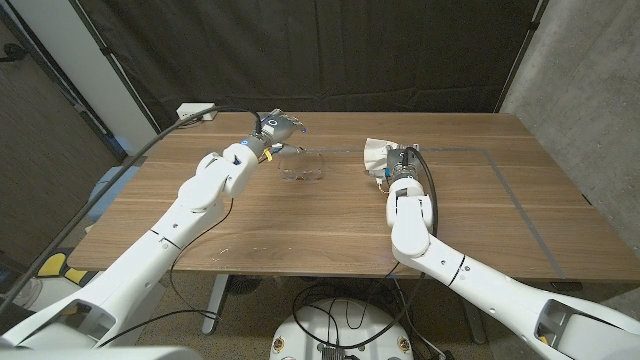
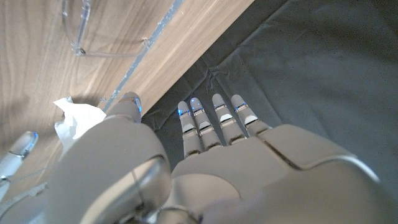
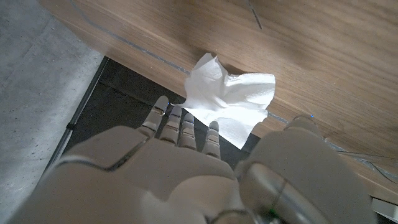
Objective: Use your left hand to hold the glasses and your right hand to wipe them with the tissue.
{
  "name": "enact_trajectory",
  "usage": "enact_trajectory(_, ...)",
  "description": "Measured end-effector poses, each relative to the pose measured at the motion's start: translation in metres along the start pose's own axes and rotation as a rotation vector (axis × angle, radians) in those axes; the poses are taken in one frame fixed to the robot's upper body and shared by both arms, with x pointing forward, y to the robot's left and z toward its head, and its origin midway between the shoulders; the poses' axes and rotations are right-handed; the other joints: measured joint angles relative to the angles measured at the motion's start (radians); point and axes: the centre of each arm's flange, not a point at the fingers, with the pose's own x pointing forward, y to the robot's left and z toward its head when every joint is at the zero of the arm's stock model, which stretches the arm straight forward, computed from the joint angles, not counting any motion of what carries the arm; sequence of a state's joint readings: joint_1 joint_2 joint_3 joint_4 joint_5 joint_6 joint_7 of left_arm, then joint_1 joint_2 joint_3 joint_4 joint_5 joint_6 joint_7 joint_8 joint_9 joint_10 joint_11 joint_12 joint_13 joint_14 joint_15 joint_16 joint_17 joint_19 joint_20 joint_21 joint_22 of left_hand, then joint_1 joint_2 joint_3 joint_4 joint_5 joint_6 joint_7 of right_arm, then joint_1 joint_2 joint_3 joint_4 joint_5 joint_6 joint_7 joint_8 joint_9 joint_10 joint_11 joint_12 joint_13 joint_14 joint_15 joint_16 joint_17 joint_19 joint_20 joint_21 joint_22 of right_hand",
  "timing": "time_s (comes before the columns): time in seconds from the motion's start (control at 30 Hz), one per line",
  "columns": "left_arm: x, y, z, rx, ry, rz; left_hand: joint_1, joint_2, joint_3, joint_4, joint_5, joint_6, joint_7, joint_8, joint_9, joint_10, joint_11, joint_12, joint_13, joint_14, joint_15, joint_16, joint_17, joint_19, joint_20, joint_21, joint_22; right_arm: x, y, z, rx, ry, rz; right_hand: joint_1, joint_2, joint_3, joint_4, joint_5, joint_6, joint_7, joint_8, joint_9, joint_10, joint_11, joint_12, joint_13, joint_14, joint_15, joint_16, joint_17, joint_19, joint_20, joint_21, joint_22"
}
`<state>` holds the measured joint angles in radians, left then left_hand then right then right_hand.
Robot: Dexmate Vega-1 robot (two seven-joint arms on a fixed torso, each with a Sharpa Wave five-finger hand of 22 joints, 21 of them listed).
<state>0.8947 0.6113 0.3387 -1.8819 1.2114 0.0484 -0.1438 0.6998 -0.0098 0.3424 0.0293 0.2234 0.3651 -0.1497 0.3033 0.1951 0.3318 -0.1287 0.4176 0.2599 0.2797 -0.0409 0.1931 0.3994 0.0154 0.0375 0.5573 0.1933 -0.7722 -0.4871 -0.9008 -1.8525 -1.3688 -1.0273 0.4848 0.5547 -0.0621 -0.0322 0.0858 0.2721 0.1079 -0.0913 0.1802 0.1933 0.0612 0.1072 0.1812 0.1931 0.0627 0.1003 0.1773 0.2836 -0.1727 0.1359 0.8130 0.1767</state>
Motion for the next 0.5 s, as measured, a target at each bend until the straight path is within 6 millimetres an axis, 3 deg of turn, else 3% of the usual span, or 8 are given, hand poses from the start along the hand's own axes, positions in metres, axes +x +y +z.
enact_trajectory(0.07,-0.004,0.003,-0.005,-0.026,0.010,0.045,0.000,0.000,-0.003,0.003,0.000,-0.020,-0.001,-0.011,0.000,-0.016,0.003,-0.010,-0.002,0.000,0.000,0.000,-0.003,0.000,0.000,0.000,0.000,-0.002,-0.005,-0.001,0.030,0.000,0.010,-0.006,0.006,-0.001,0.001,0.006,-0.010,-0.017,0.000,-0.001,-0.006,-0.004,0.004,-0.003,0.000,0.000,0.004,-0.004,-0.003,0.003,-0.003,0.001)
enact_trajectory(0.17,-0.008,0.004,-0.009,-0.046,0.023,0.083,-0.004,0.004,0.000,0.006,0.000,-0.061,-0.011,-0.034,0.000,-0.061,0.005,-0.041,-0.009,-0.008,0.000,0.000,-0.012,-0.007,0.007,0.000,0.000,-0.003,-0.005,-0.001,0.046,-0.010,0.015,0.017,0.026,0.005,-0.011,0.021,-0.041,-0.080,0.000,-0.003,-0.039,-0.035,0.004,-0.006,-0.014,-0.010,0.008,-0.026,0.000,0.052,-0.026,0.000)
enact_trajectory(0.27,-0.013,0.002,-0.012,-0.058,0.038,0.090,-0.011,0.011,0.001,0.007,0.000,-0.096,-0.018,-0.052,0.000,-0.095,0.006,-0.066,-0.016,-0.012,0.002,0.008,-0.019,-0.007,0.007,0.000,0.000,-0.005,-0.007,0.003,0.085,-0.045,0.007,0.041,0.034,0.009,-0.020,0.033,-0.080,-0.119,0.000,-0.003,-0.098,-0.043,0.003,-0.007,-0.050,-0.001,0.008,-0.046,-0.001,0.070,-0.058,-0.003)
enact_trajectory(0.37,-0.020,0.009,-0.019,-0.119,0.057,0.181,-0.011,0.011,-0.002,0.010,0.000,-0.119,-0.023,-0.060,0.000,-0.100,0.007,-0.078,-0.019,-0.016,-0.002,0.008,-0.024,-0.007,0.007,0.000,0.000,-0.009,-0.015,-0.007,0.176,-0.057,-0.011,0.046,0.039,0.003,-0.025,0.033,-0.143,-0.122,-0.007,-0.008,-0.147,-0.021,0.000,-0.012,-0.079,0.025,0.008,-0.060,-0.001,0.070,-0.088,-0.005)
enact_trajectory(0.5,-0.026,0.010,-0.024,-0.163,0.073,0.224,-0.017,0.031,-0.003,0.011,0.000,-0.162,-0.027,-0.084,0.000,-0.122,0.014,-0.096,-0.027,-0.030,0.002,0.008,-0.031,-0.003,0.011,0.000,0.000,-0.010,-0.018,-0.012,0.242,-0.088,-0.033,0.044,0.040,-0.001,-0.021,0.033,-0.212,-0.106,-0.007,-0.007,-0.166,-0.013,0.000,-0.012,-0.091,0.031,0.008,-0.070,-0.001,0.070,-0.110,-0.005)
